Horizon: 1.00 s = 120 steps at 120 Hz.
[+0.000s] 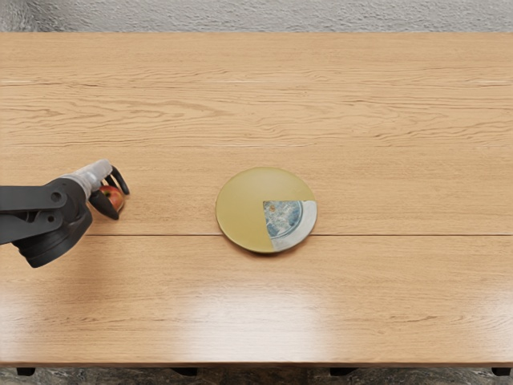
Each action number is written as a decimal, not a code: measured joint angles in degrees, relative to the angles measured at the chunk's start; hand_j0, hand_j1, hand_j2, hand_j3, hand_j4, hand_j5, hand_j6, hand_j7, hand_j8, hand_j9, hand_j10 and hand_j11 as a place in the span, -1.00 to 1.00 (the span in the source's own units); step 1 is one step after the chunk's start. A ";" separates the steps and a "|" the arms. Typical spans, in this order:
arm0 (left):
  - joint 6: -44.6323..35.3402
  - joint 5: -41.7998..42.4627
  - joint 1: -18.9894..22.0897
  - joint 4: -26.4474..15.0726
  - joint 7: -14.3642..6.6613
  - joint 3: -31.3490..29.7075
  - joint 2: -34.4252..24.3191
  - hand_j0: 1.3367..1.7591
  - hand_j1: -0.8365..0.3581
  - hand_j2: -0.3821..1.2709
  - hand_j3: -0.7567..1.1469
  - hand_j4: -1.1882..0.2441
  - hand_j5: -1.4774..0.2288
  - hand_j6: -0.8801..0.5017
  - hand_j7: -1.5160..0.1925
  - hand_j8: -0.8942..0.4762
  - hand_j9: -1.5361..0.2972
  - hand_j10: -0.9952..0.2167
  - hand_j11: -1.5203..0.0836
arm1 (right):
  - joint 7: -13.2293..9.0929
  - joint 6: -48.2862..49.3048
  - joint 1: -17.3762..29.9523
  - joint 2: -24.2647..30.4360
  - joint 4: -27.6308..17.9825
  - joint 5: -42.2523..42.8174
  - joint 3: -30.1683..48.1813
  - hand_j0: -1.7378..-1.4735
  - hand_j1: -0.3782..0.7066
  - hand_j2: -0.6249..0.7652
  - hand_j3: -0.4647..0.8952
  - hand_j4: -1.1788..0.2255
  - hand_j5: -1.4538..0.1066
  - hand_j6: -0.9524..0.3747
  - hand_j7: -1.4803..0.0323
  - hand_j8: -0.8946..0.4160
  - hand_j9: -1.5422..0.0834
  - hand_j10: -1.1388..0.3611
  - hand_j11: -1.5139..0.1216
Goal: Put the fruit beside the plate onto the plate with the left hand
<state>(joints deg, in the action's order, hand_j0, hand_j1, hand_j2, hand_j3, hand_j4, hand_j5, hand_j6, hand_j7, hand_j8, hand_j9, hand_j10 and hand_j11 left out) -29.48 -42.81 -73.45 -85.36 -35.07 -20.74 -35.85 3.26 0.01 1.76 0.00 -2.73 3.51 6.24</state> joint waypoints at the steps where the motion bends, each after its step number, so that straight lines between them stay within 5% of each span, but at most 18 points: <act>1: 0.00 0.01 -0.01 -0.01 0.00 -0.01 0.00 0.45 -0.05 -0.38 -0.30 -0.28 -0.31 -0.39 -0.27 -0.27 -0.31 -0.34 -0.24 | 0.00 0.00 0.00 0.00 0.00 0.00 0.00 -0.40 -0.86 -0.11 -0.32 0.62 0.80 0.38 0.89 0.31 0.84 0.47 0.79; 30: -0.02 0.21 -0.90 -1.09 0.02 -0.01 -0.76 0.48 -0.10 -0.36 -0.25 -0.31 -0.37 -0.32 -0.32 -0.21 -0.35 -0.27 -0.28 | -0.01 0.01 0.00 0.00 0.00 0.01 0.00 -0.40 -0.86 -0.11 -0.32 0.62 0.80 0.38 0.89 0.31 0.84 0.47 0.79; 70: 0.16 2.92 -9.14 -6.02 0.01 -0.01 -1.81 0.48 -0.06 -0.42 -0.21 -0.32 -0.39 -0.33 -0.34 -0.21 -0.37 -0.28 -0.30 | -0.01 0.02 -0.01 0.00 0.00 0.00 0.00 -0.40 -0.86 -0.11 -0.32 0.62 0.80 0.38 0.89 0.31 0.84 0.47 0.79; 120: -0.18 14.70 -24.76 -7.91 0.05 -3.67 15.29 0.49 -0.11 -0.31 -0.21 -0.30 -0.42 -0.30 -0.34 -0.19 -0.37 -0.27 -0.30 | -0.01 0.01 0.00 0.00 0.05 0.00 0.00 -0.40 -0.86 -0.11 -0.32 0.62 0.80 0.38 0.89 0.31 0.84 0.47 0.79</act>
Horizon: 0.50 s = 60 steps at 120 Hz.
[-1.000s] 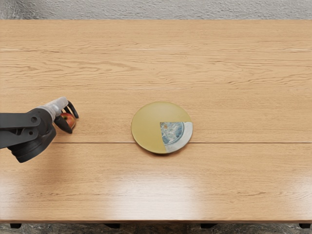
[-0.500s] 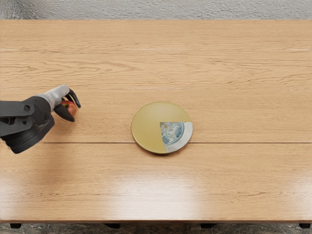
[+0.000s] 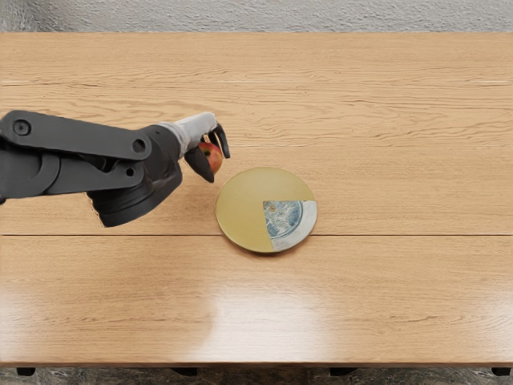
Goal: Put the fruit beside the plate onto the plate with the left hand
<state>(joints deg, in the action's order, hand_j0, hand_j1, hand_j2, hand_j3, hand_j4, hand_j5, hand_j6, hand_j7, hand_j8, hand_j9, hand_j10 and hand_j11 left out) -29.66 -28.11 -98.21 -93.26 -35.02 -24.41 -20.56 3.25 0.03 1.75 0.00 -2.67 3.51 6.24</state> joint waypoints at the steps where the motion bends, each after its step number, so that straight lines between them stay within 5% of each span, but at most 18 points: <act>1: -0.13 0.26 -0.50 0.00 -0.01 -0.19 0.67 0.49 -0.12 -0.31 -0.21 -0.30 -0.42 -0.30 -0.34 -0.19 -0.37 -0.27 -0.30 | 0.00 0.00 0.00 0.00 0.00 0.00 0.00 -0.40 -0.86 -0.11 -0.32 0.62 0.80 0.38 0.89 0.31 0.84 0.47 0.79; 9: -2.04 2.93 -4.55 -0.01 0.03 -2.51 6.23 0.49 -0.16 -0.27 -0.21 -0.30 -0.42 -0.28 -0.34 -0.17 -0.37 -0.24 -0.30 | 0.00 0.00 0.00 0.00 0.02 0.00 0.00 -0.40 -0.86 -0.11 -0.32 0.62 0.80 0.38 0.89 0.31 0.84 0.47 0.79; 31: -4.58 8.98 -7.60 0.02 0.05 -5.71 13.70 0.49 -0.25 -0.16 -0.21 -0.29 -0.42 -0.24 -0.34 -0.14 -0.36 -0.20 -0.30 | 0.00 0.00 0.00 0.00 0.03 0.00 0.00 -0.40 -0.86 -0.11 -0.32 0.62 0.80 0.38 0.89 0.31 0.84 0.47 0.79; 60: -5.16 12.31 -7.30 1.11 0.01 -6.43 19.15 0.48 -0.20 -0.23 -0.21 -0.29 -0.41 -0.28 -0.35 -0.17 -0.36 -0.23 -0.30 | 0.00 -0.02 0.00 0.00 0.03 0.00 0.00 -0.40 -0.86 -0.11 -0.32 0.62 0.80 0.38 0.89 0.31 0.84 0.47 0.79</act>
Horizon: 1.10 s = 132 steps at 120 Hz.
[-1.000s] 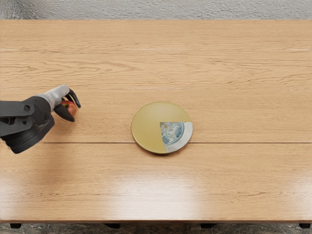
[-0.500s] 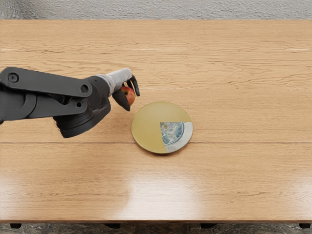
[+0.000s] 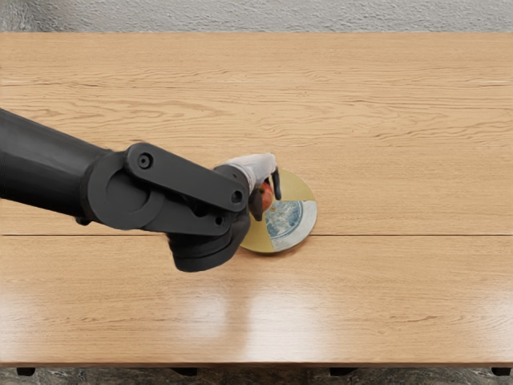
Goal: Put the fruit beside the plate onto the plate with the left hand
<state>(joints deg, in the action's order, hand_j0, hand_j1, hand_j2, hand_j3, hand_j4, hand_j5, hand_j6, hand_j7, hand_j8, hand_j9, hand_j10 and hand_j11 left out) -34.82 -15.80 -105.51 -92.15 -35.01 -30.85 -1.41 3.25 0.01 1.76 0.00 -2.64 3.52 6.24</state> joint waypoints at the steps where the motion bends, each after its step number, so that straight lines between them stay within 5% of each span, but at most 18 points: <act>1: -0.02 0.03 0.10 0.15 0.00 -0.06 0.36 0.48 -0.21 -0.23 -0.21 -0.29 -0.41 -0.27 -0.35 -0.17 -0.36 -0.23 -0.30 | 0.00 0.00 0.00 0.00 0.00 0.00 0.00 -0.40 -0.86 -0.11 -0.32 0.62 0.80 0.38 0.89 0.31 0.84 0.47 0.79; 50: -0.18 0.38 2.14 3.74 0.00 -0.43 1.41 0.50 -0.04 -0.35 -0.20 -0.14 -0.17 -0.45 -0.12 -0.33 -0.15 -0.40 -0.06 | 0.00 0.02 0.00 0.00 0.00 0.00 0.00 -0.40 -0.86 -0.11 -0.32 0.62 0.80 0.38 0.89 0.31 0.84 0.47 0.79; 89: -0.19 0.51 3.11 3.92 0.01 0.12 1.41 0.52 0.32 -0.44 -0.20 0.18 0.20 -0.21 0.24 -0.16 0.18 0.05 0.33 | 0.00 -0.01 0.00 0.00 0.00 0.00 0.00 -0.40 -0.86 -0.11 -0.32 0.62 0.80 0.38 0.89 0.31 0.84 0.47 0.79; 132: -0.19 0.40 2.85 3.90 0.01 3.27 -2.12 0.52 0.45 -0.47 -0.20 0.28 0.32 -0.11 0.36 -0.08 0.29 0.19 0.46 | 0.00 0.00 0.00 0.00 0.00 0.00 0.05 -0.40 -0.86 -0.11 -0.32 0.62 0.80 0.38 0.89 0.31 0.84 0.47 0.79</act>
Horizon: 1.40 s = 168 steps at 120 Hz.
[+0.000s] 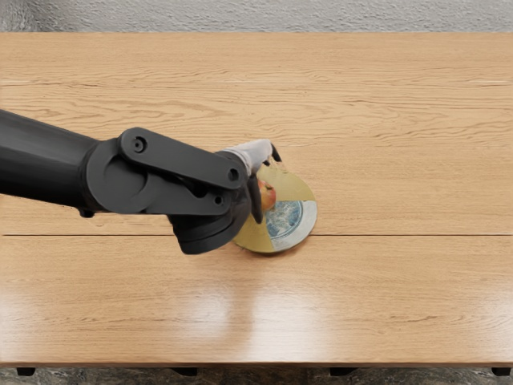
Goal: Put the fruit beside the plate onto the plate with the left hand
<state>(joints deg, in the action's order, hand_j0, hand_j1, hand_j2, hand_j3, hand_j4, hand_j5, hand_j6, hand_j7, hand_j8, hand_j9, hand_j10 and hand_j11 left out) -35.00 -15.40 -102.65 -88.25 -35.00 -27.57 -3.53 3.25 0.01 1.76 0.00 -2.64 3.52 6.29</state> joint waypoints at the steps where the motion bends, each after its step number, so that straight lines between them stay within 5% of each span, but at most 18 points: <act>1: 0.00 -0.05 0.00 -0.07 0.00 0.16 -0.43 0.52 0.45 -0.47 -0.20 0.28 0.32 -0.11 0.36 -0.08 0.29 0.19 0.46 | 0.00 0.00 0.00 0.00 0.00 -0.01 0.00 -0.40 -0.86 -0.11 -0.32 0.62 0.80 0.38 0.89 0.31 0.84 0.47 0.79; 20: 0.00 -1.91 0.72 -1.80 0.00 3.92 -7.40 0.52 0.46 -0.47 -0.20 0.29 0.33 -0.10 0.38 -0.07 0.31 0.21 0.47 | -0.01 0.00 0.00 0.00 0.01 0.00 0.03 -0.40 -0.86 -0.11 -0.32 0.62 0.80 0.38 0.89 0.31 0.84 0.47 0.79; 35: 1.03 -4.34 6.77 -2.90 0.00 9.60 -15.49 0.52 0.47 -0.47 -0.20 0.30 0.34 -0.10 0.38 -0.07 0.31 0.21 0.48 | -0.01 -0.01 0.00 0.00 0.07 0.00 0.04 -0.40 -0.86 -0.11 -0.32 0.62 0.80 0.38 0.89 0.31 0.84 0.47 0.79; 78: 25.82 -11.87 35.51 -3.55 0.00 39.90 -34.71 0.52 0.47 -0.47 -0.20 0.30 0.34 -0.10 0.39 -0.07 0.31 0.22 0.48 | -0.09 -0.01 0.00 0.00 0.05 -0.06 0.04 -0.40 -0.86 -0.11 -0.32 0.62 0.80 0.38 0.89 0.31 0.84 0.47 0.79; 99: 43.60 -12.25 55.30 -3.27 0.00 62.93 -37.77 0.52 0.47 -0.47 -0.20 0.30 0.34 -0.10 0.38 -0.07 0.31 0.21 0.48 | -0.09 -0.01 0.00 0.00 0.01 -0.08 0.04 -0.40 -0.86 -0.11 -0.32 0.62 0.80 0.38 0.89 0.31 0.84 0.47 0.79; 113: 54.33 -12.27 63.43 -2.53 0.00 76.88 -37.78 0.52 0.46 -0.47 -0.20 0.29 0.33 -0.11 0.38 -0.08 0.30 0.21 0.47 | -0.09 -0.01 0.00 0.00 -0.02 -0.08 0.04 -0.40 -0.86 -0.11 -0.32 0.62 0.80 0.38 0.89 0.31 0.84 0.47 0.79; 140: 67.54 -9.43 71.88 2.33 0.00 93.80 -37.00 0.52 0.45 -0.47 -0.20 0.29 0.33 -0.11 0.37 -0.08 0.30 0.20 0.47 | -0.09 -0.01 -0.01 0.00 -0.08 -0.09 0.04 -0.40 -0.86 -0.11 -0.32 0.62 0.80 0.38 0.89 0.31 0.84 0.47 0.79; 168: 69.75 -2.91 74.07 9.63 0.00 99.21 -36.63 0.52 0.44 -0.47 -0.20 0.28 0.31 -0.12 0.36 -0.10 0.29 0.19 0.45 | -0.09 -0.01 0.00 0.00 -0.07 -0.09 0.05 -0.40 -0.86 -0.11 -0.32 0.62 0.80 0.38 0.89 0.31 0.84 0.47 0.79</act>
<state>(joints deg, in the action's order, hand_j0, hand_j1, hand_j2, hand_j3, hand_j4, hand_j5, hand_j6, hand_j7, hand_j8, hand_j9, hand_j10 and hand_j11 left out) 34.75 -18.32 -28.59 -78.62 -35.00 71.64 -40.16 3.16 0.00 1.76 0.00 -2.71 3.43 6.34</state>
